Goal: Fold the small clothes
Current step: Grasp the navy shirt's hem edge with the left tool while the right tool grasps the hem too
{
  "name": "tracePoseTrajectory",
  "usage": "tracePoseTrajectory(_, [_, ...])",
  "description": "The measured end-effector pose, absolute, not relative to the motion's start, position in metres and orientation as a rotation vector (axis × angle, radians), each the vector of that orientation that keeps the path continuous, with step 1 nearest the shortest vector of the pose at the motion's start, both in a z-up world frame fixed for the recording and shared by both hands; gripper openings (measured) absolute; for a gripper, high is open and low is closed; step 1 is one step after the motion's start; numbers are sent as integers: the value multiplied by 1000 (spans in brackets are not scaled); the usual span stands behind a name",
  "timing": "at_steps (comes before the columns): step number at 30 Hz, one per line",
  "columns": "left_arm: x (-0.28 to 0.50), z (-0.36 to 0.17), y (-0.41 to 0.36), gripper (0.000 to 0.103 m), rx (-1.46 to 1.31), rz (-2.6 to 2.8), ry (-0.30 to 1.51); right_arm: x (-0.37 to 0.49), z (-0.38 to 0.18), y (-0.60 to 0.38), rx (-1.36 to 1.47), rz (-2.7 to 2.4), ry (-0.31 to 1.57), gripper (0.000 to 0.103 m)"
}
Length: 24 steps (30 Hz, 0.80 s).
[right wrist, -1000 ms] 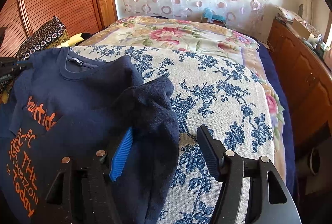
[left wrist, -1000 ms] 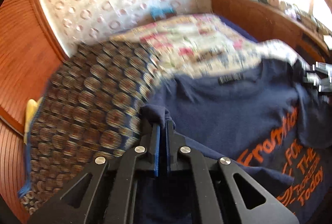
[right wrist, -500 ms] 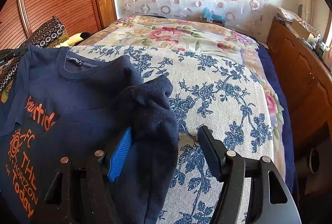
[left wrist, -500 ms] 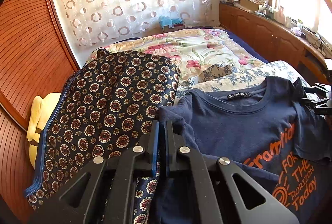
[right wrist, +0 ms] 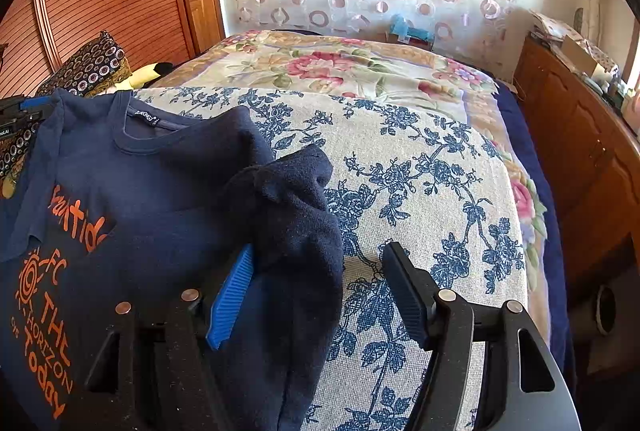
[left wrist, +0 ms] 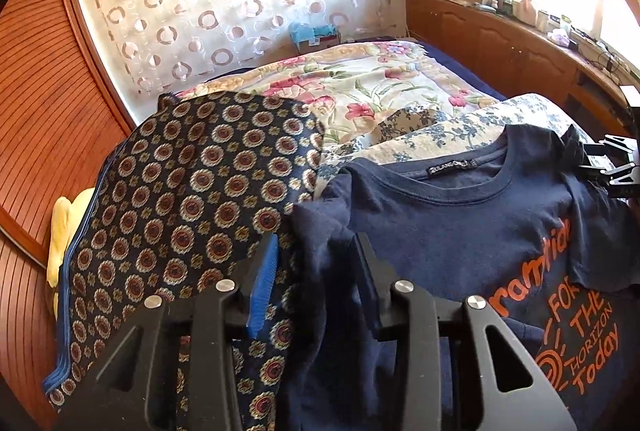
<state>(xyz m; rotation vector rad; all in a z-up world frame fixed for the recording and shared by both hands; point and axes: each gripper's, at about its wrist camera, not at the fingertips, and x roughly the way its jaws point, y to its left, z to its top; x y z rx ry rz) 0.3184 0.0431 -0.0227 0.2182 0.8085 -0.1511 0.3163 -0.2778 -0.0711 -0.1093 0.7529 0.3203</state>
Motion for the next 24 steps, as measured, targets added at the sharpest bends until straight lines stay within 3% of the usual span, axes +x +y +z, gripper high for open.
tracePoseTrajectory(5, [322,-27,33,30,254,-173,830,316,-71,-278,-109,320,753,69])
tracePoseTrajectory(14, [330,-46,27,30,318,-121,867,316,-71,-278,-109,320,751,69])
tracePoseTrajectory(17, [330,-48,26,5,322,-115,873,316,-71,-278,-110,319,751,69])
tracePoseTrajectory(24, [318,-33,29,4,253,-153,831,316,-71,-278,-107,321,750,69])
